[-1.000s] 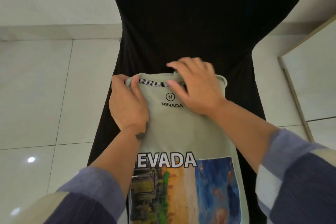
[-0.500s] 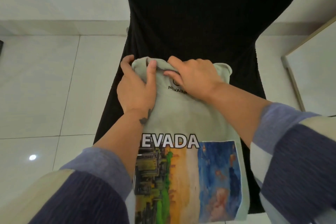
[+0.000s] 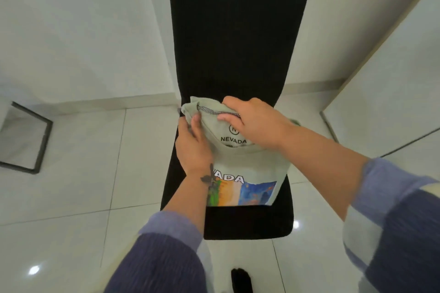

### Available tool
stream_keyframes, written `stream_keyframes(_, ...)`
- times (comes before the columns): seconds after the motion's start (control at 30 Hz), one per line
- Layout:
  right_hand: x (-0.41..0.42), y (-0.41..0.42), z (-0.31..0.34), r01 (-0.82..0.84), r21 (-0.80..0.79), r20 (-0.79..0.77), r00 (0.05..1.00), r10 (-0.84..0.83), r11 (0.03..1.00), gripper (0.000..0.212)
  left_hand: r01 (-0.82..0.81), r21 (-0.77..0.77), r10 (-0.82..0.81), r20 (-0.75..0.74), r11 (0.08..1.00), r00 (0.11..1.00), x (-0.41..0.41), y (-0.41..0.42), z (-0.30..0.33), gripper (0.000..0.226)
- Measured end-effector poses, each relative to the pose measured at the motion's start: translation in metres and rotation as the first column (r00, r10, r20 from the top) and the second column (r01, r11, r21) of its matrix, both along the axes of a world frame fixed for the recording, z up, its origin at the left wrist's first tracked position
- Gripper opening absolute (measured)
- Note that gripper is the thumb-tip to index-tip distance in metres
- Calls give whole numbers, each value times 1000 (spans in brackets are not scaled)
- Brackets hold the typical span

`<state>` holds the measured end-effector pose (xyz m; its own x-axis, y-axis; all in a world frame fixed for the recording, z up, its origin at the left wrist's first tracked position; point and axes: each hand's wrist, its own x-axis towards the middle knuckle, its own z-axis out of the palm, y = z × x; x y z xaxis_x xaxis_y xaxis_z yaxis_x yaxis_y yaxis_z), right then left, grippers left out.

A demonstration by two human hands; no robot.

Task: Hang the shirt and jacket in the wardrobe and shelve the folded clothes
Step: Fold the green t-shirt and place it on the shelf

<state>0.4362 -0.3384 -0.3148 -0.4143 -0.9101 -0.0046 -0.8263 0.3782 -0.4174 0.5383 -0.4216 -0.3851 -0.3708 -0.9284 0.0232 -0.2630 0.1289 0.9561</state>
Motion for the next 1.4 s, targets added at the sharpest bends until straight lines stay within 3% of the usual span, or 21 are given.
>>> stream_keyframes(0.13, 29, 26, 107, 9, -114, -94, 995, -20, 993, 28, -81, -9, 80, -110, 997, 991, 13, 24, 90, 26)
stream_keyframes(0.23, 32, 35, 171, 45, -225, -202, 975, -91, 973, 31, -199, 28, 201, -91, 980, 975, 14, 32, 115, 39)
stream_keyframes(0.3, 34, 54, 228, 90, -328, -227, 959, -171, 940, 31, -225, 115, 238, -108, 967, 965, 16, 48, 142, 48)
stream_keyframes(0.4, 35, 89, 301, 138, -460, -228, 936, -267, 877, 24, -269, 383, 308, -44, 884, 950, 10, 77, 172, 51)
stream_keyframes(0.53, 38, 150, 353, 208, -560, -234, 889, -394, 802, 24, -186, 609, 271, -50, 771, 961, 7, 124, 207, 62)
stream_keyframes(0.8, 53, 316, 376, 371, -679, -208, 730, -651, 633, 25, -32, 459, 157, -238, 888, 958, -14, 231, 261, 47)
stream_keyframes(1.03, 81, 512, 356, 559, -759, -63, 449, -891, 335, 22, 161, 254, -84, -289, 954, 954, -36, 386, 292, 46)
stream_keyframes(1.23, 134, 676, 305, 630, -777, 140, 138, -980, -22, 28, 422, 70, -391, -265, 904, 881, -35, 533, 300, 44)
stream_keyframes(1.4, 177, 771, 258, 594, -752, 266, -126, -956, -287, 21, 636, -97, -641, -201, 766, 741, -40, 634, 293, 40)
